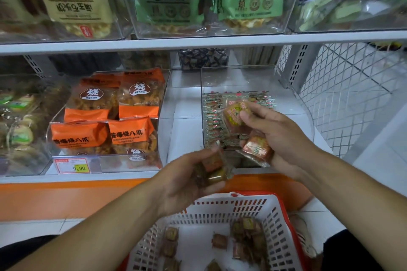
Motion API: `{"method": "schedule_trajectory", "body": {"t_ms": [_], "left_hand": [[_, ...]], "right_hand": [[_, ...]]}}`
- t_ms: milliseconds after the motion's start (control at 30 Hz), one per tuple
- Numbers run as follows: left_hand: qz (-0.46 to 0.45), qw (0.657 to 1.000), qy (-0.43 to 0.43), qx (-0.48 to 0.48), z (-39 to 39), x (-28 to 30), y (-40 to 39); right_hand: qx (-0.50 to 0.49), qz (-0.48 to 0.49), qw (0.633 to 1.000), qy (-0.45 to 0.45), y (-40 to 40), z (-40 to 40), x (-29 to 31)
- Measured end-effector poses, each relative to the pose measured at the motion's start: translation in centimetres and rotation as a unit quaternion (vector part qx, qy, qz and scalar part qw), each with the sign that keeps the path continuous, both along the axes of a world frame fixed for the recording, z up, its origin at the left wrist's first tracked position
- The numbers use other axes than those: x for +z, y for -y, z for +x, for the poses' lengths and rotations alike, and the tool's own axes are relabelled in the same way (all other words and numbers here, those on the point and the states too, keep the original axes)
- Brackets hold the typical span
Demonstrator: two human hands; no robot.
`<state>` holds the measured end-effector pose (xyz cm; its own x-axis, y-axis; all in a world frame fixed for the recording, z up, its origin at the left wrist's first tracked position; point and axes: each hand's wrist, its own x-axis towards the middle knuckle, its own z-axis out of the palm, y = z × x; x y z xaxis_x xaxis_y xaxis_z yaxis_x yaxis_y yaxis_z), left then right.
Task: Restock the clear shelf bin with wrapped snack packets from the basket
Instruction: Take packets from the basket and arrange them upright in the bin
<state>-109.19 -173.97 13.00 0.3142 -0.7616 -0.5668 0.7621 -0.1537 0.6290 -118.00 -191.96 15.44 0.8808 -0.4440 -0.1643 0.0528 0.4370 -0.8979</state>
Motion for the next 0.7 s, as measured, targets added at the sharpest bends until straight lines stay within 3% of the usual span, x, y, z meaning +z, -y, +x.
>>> {"method": "schedule_trajectory", "body": {"t_ms": [100,200,300,500,600,700], "left_hand": [[-0.065,0.996,-0.039,-0.048,-1.2,0.1,0.5],[-0.088,0.994,-0.049,-0.031,-2.1,0.1,1.0],[-0.072,0.997,-0.032,0.011,-2.3,0.0,1.4],[-0.088,0.993,0.041,0.065,-1.1,0.2,1.4],[-0.099,0.986,0.079,0.107,-0.3,0.1,1.0],[-0.114,0.976,0.119,0.146,0.3,0.2,0.8]], "right_hand": [[-0.018,0.008,0.999,0.042,-1.4,0.3,-0.4],[-0.052,-0.034,0.996,0.064,-2.5,0.6,-0.9],[-0.061,-0.074,0.993,0.072,-3.0,0.7,-1.1],[-0.043,-0.046,0.994,0.087,-1.4,0.2,1.0],[0.002,-0.023,0.994,0.104,0.4,-0.4,2.6],[0.128,-0.048,0.99,0.031,1.2,-0.9,2.6]]}}
